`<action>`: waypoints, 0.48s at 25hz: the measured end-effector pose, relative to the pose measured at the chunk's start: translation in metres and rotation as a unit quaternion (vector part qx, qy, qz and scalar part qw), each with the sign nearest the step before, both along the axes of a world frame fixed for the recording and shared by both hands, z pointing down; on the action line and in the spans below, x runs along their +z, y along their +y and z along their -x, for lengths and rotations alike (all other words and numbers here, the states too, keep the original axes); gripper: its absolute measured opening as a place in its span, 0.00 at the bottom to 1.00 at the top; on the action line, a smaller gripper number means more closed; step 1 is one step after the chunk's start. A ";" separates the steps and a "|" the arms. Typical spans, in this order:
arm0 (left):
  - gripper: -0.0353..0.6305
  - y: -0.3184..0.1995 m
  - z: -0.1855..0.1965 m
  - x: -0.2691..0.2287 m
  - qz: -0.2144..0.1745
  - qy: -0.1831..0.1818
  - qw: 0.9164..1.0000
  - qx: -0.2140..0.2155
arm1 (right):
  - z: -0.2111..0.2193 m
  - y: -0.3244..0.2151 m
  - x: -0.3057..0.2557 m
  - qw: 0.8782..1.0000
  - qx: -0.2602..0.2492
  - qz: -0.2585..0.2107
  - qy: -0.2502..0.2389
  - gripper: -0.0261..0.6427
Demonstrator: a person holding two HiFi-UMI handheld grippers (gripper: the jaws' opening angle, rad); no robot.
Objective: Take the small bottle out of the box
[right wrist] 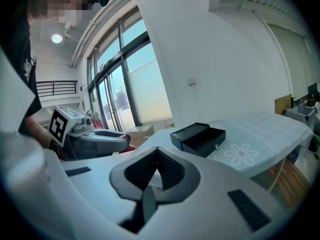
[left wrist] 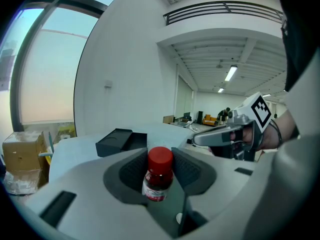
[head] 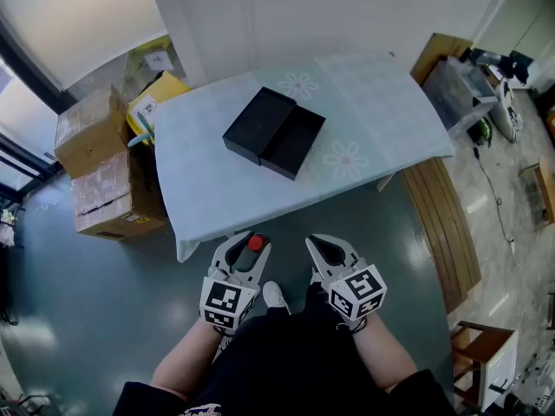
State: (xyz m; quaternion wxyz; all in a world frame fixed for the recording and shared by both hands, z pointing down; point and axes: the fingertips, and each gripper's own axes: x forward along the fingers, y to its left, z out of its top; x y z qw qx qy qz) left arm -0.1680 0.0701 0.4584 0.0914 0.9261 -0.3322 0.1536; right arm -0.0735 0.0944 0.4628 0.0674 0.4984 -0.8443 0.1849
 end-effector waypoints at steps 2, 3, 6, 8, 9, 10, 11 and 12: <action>0.30 0.002 -0.001 0.000 -0.001 0.001 1.000 -0.001 | -0.001 0.002 0.000 1.000 0.000 -0.001 0.000 0.07; 0.30 0.002 -0.001 0.000 -0.001 0.001 1.000 -0.001 | -0.001 0.002 0.000 1.000 0.000 -0.002 0.000 0.07; 0.30 0.003 -0.002 0.001 0.000 0.001 1.000 0.000 | -0.002 0.002 -0.001 1.000 0.001 -0.003 0.001 0.07; 0.30 0.004 -0.003 0.000 0.001 0.001 1.000 0.002 | -0.004 0.003 -0.002 1.000 0.002 -0.003 0.001 0.07; 0.30 0.004 -0.004 -0.001 0.000 0.001 1.000 0.003 | -0.004 0.003 -0.003 1.000 0.003 -0.004 0.001 0.07; 0.30 0.004 -0.005 -0.001 -0.001 0.001 1.000 0.004 | -0.005 0.003 -0.003 1.000 0.004 -0.004 0.002 0.07; 0.30 0.004 -0.006 -0.002 -0.002 0.001 1.000 0.004 | -0.006 0.004 -0.003 1.000 0.004 -0.004 0.002 0.07; 0.30 0.004 -0.007 -0.002 -0.003 0.001 1.000 0.005 | -0.006 0.004 -0.003 1.000 0.005 -0.005 0.002 0.07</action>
